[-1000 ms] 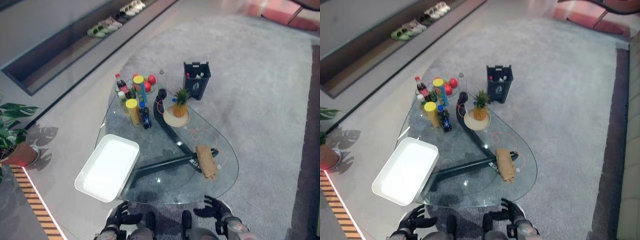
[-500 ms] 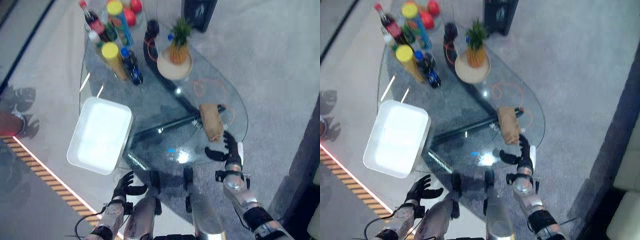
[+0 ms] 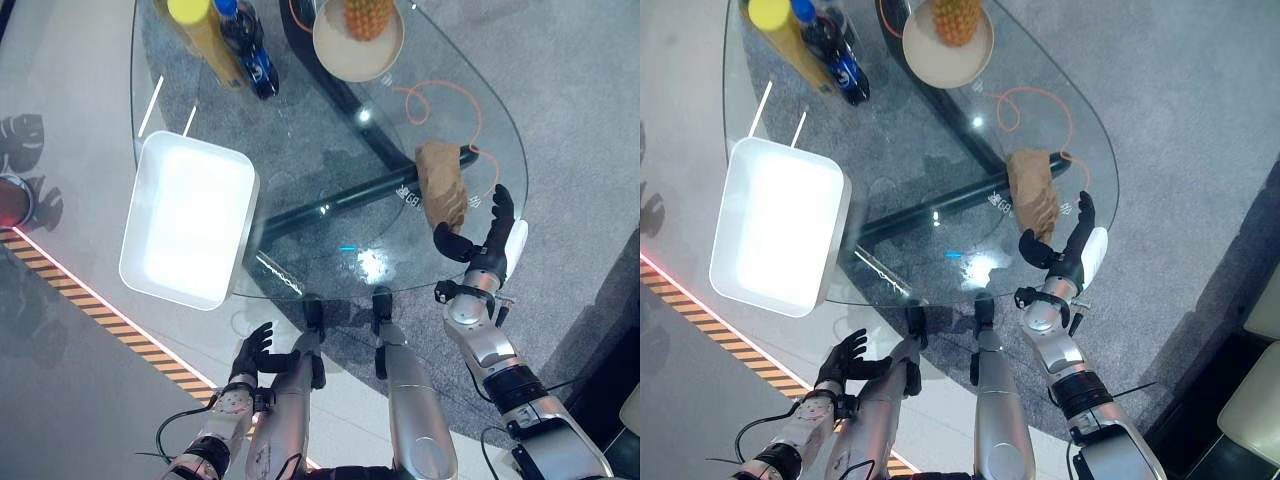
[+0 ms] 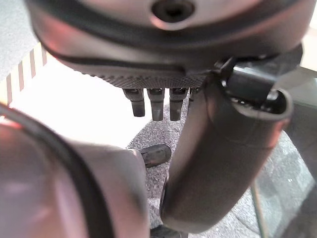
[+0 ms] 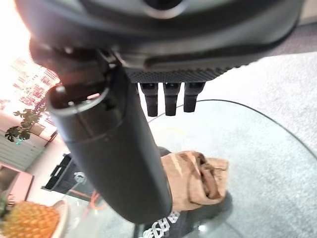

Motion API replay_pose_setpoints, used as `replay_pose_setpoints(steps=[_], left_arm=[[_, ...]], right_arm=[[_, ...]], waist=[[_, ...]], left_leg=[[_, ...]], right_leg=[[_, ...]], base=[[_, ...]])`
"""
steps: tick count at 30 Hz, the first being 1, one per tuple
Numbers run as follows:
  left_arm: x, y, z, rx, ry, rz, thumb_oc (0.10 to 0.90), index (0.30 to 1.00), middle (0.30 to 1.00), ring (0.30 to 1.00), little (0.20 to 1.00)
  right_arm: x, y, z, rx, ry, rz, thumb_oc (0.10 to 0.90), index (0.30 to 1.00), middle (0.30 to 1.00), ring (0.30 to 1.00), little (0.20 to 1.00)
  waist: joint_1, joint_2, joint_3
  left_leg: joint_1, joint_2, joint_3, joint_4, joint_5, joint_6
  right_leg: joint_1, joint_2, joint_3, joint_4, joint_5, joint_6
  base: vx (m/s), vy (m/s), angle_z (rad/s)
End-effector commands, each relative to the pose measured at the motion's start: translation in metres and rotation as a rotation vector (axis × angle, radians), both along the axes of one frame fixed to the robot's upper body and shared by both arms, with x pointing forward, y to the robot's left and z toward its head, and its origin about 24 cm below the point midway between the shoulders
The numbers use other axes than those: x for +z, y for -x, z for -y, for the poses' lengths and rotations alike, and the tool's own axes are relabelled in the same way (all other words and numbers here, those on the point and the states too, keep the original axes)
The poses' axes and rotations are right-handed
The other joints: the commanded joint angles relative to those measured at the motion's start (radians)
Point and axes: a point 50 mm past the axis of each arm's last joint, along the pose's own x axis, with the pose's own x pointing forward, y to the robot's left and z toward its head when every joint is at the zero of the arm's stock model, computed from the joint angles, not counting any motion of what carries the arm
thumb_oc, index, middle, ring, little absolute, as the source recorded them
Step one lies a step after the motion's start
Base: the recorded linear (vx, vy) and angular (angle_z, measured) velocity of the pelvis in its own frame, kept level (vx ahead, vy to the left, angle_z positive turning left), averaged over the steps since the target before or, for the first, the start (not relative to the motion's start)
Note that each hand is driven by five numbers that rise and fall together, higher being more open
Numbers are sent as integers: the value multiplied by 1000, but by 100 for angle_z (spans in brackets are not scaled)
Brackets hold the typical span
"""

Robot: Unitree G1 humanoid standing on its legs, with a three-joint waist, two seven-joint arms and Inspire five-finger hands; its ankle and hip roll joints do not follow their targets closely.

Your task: Wipe the table with a cloth and put it in the basket.

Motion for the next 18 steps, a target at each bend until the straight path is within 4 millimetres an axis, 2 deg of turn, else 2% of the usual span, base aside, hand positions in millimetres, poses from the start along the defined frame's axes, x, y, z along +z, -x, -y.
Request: replay_pose_setpoints(steps=[1,7,18], left_arm=[[-1,6,4,31,16,17,800,900,900,900,900],[5,1,8,21,25,29,800,900,900,900,900],[11,-6,13,20,42,49,800,900,900,900,900]], right_arm=[[49,4,11,-63,17,243,800,900,900,900,900],[65,0,7,-54,5,277,800,900,900,900,900],[70,-2,6,-80,-47,298,800,900,900,900,900]], waist=[[-11,4,-22],[1,16,-22],[9,23,-22]], left_leg=[[-94,-67,-54,186,-135,7],[-181,-76,-66,222,-132,12],[-277,-72,-75,263,-128,16]], right_leg=[[-39,30,-56,45,-36,-23],[-129,29,-56,86,-32,-25],[-229,32,-50,130,-23,-22]], base=[[35,3,4],[47,23,8],[21,18,3]])
